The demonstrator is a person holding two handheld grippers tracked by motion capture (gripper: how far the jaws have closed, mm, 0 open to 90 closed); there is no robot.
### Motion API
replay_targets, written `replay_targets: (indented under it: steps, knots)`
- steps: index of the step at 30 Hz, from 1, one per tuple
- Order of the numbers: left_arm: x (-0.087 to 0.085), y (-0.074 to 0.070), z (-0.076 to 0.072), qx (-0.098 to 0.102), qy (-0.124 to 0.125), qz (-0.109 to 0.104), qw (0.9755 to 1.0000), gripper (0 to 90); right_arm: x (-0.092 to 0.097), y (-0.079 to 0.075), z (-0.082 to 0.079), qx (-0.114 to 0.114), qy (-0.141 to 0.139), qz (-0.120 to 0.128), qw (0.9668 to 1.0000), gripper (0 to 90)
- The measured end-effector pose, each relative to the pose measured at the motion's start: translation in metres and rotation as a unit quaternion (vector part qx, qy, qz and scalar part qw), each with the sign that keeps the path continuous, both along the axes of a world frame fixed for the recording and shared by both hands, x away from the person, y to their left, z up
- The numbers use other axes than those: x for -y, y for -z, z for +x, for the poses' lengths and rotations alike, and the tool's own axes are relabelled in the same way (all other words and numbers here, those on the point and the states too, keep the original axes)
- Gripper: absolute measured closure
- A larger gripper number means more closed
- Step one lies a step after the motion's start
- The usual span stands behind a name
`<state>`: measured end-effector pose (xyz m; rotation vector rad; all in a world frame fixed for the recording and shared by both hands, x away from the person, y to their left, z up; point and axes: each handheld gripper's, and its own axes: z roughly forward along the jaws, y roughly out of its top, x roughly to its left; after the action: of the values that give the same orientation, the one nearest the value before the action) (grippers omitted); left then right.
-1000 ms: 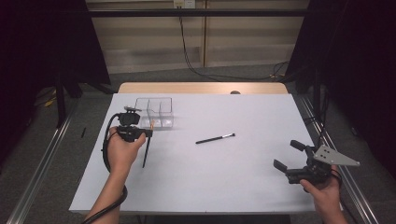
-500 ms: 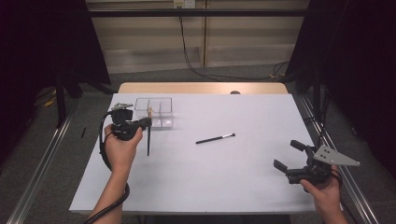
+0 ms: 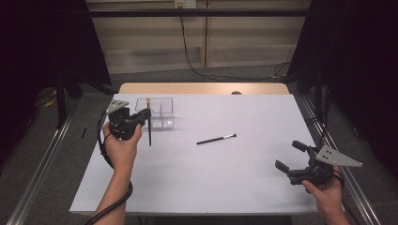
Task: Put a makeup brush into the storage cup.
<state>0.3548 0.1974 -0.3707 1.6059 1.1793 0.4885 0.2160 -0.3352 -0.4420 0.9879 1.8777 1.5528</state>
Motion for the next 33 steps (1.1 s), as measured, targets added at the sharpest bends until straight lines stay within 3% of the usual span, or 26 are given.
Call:
replay_targets:
  steps: [10,19,33]
  knots:
    - [-0.0002,-0.0009,-0.0006,0.039,-0.006,-0.013,0.9991,84.1,0.0000,0.0000,-0.0002,0.001,0.001,0.000,1.0000,0.0]
    - [0.0037,-0.0031,0.0006,0.061,-0.004,-0.019,0.9980,84.1,0.0006,-0.0003,-0.0002,0.003,0.001,-0.002,1.0000,0.0]
    - [0.0071,-0.0093,0.0053,0.080,-0.006,-0.028,0.9964,84.1,0.0001,0.0000,-0.0004,0.001,0.002,0.000,1.0000,0.0]
